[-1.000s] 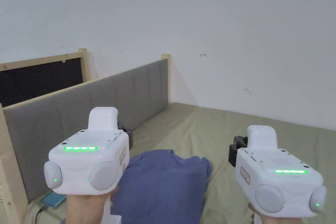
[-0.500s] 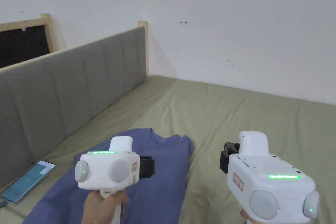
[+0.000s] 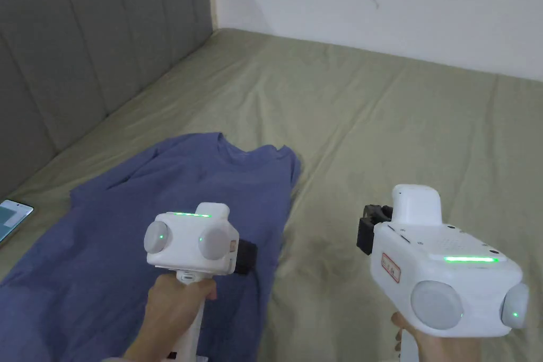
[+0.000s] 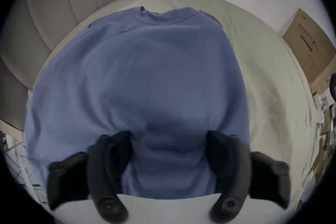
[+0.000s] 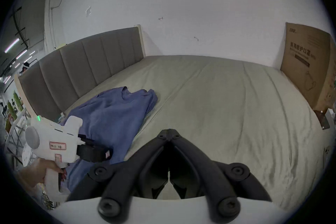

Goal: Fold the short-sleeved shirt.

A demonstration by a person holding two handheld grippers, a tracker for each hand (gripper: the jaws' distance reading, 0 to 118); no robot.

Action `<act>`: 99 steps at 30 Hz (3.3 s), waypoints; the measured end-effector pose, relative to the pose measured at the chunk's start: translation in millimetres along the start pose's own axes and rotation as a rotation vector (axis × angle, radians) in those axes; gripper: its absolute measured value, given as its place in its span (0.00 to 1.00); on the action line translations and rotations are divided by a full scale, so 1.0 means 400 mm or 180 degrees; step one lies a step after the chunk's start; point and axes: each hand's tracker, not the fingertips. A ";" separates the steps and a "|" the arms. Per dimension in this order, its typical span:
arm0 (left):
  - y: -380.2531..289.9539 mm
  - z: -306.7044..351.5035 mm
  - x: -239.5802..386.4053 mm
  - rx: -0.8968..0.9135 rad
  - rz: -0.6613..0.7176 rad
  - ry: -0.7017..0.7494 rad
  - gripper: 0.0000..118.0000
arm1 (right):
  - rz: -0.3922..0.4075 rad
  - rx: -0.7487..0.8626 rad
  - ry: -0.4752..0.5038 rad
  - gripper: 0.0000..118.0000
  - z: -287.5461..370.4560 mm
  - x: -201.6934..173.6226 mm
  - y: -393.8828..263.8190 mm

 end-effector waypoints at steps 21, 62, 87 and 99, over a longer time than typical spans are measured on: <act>0.210 0.361 0.059 0.0818 0.0318 -0.0722 0.03 | -0.0312 0.0280 -0.0440 0.00 0.228 0.158 0.040; -0.196 0.355 0.463 0.0375 -0.0799 -0.1600 0.09 | -0.0727 0.0265 -0.1257 0.00 0.584 0.486 -0.112; -0.315 0.158 0.361 -0.0180 -0.0495 -0.1162 0.03 | -0.0510 -0.0079 -0.0890 0.00 0.428 0.386 -0.095; -0.289 0.248 0.330 -0.0030 -0.0682 -0.1266 0.03 | 0.0028 -0.0790 -0.0361 0.78 0.029 0.376 0.101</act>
